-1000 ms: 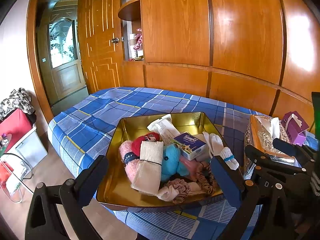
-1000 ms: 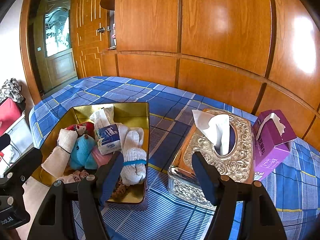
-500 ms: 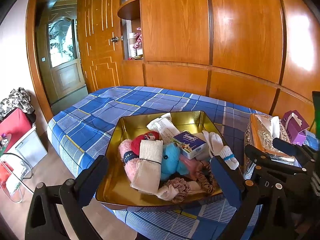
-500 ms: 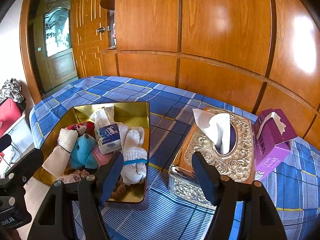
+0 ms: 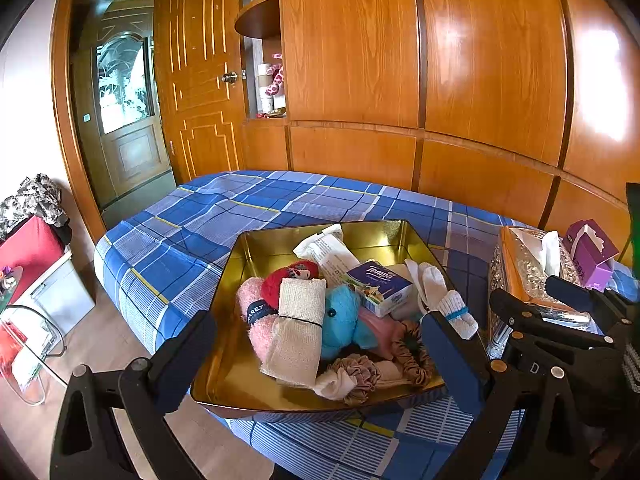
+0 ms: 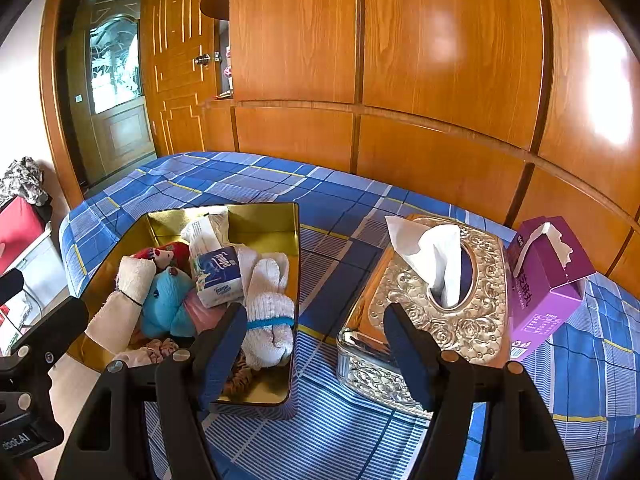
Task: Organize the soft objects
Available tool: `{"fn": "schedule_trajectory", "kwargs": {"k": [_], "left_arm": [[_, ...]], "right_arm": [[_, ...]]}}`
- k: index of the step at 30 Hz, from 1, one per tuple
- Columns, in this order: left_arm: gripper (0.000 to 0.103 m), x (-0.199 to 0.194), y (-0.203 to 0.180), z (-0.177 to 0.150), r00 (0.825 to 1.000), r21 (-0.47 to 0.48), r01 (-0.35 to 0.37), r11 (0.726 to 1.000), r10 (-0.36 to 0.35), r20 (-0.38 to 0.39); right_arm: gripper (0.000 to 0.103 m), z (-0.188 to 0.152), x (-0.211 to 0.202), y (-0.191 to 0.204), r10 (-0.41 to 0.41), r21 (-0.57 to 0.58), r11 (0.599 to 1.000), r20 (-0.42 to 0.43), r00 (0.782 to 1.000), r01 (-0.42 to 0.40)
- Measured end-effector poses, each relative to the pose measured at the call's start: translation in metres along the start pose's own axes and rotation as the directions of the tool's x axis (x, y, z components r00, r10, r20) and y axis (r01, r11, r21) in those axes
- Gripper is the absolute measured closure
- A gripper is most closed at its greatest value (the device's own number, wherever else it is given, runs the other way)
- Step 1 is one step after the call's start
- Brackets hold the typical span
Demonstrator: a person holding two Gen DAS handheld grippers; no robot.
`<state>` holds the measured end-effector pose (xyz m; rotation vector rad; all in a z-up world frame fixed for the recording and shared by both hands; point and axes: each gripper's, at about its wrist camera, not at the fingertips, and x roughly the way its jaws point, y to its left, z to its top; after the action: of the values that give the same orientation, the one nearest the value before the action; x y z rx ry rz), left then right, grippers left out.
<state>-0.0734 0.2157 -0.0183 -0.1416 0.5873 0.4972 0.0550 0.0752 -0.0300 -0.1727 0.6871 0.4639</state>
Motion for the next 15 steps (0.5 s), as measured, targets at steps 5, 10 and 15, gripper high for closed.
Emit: {"fn": "schedule_trajectory", "kwargs": {"k": [5,10,15], "left_arm": [[0.000,-0.0004,-0.0001,0.0001,1.000,-0.001,0.003,1.000,-0.003,0.001],[0.000,-0.0005,-0.0007,0.0005,1.000,-0.004,0.009,1.000,-0.009,-0.002],[0.000,-0.0017,-0.0011,0.0019,1.000,-0.004,0.003,1.000,-0.003,-0.001]], "right_arm": [[0.031,-0.0002,-0.0006,0.0000,0.000,-0.001,1.000,-0.001,1.000,0.000],[0.031,-0.0003,-0.0005,0.0000,-0.001,-0.001,1.000,0.000,1.000,0.001],[0.031,-0.0012,-0.0001,0.0001,-0.003,-0.001,1.000,-0.003,1.000,0.003]]}}
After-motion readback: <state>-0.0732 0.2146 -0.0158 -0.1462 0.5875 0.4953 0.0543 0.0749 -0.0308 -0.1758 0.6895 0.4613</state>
